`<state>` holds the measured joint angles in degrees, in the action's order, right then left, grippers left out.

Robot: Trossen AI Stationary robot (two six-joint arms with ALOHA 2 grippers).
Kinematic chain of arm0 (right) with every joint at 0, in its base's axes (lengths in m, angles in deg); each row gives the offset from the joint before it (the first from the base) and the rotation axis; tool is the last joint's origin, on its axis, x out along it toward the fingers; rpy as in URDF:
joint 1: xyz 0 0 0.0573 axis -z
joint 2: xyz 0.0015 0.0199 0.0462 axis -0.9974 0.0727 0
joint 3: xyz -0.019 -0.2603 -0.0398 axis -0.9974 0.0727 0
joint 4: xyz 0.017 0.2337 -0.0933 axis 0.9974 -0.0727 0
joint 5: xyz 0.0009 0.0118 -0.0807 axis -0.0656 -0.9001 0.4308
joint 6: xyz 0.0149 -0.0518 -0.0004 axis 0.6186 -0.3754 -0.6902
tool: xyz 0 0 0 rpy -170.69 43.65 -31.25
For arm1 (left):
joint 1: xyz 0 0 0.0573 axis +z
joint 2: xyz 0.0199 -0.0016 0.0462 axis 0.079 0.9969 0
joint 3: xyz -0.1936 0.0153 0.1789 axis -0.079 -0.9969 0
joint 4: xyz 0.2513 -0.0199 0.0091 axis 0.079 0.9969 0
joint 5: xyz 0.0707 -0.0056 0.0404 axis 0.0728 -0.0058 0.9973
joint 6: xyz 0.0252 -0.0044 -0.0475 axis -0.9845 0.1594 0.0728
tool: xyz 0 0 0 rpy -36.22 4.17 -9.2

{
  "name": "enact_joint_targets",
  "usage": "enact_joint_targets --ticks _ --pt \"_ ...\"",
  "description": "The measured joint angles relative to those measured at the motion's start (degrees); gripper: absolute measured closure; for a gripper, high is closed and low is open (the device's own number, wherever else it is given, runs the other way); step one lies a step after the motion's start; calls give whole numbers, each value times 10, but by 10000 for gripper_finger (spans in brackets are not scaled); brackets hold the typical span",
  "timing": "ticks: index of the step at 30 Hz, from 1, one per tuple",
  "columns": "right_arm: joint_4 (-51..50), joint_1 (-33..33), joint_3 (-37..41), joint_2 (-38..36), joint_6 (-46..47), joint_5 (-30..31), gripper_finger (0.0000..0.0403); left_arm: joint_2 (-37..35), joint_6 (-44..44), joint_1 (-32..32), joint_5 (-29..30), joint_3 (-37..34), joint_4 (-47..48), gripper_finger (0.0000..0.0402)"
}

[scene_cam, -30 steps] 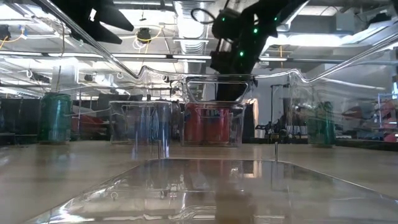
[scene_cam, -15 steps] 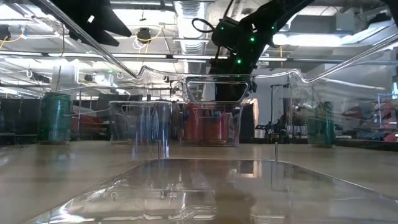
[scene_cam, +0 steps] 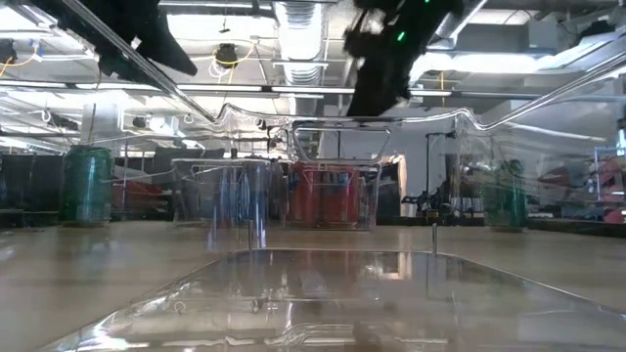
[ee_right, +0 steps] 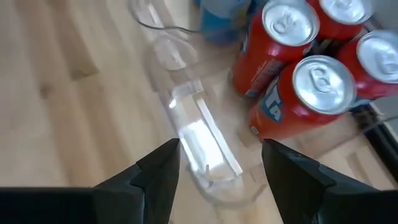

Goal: Sort soda cans
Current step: Put the bottom right green soda can into the bottom transparent bin

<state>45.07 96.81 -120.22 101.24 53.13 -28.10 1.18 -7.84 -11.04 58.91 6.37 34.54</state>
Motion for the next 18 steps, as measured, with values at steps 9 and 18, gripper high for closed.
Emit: enact_joint_targets --ticks 9,18 --pt "-165 -34 0 -142 66 10 159 4 33 -13 -17 0 -9 4" --pt "-366 -61 0 -228 222 33 159 26 25 -20 -10 0 -15 4"
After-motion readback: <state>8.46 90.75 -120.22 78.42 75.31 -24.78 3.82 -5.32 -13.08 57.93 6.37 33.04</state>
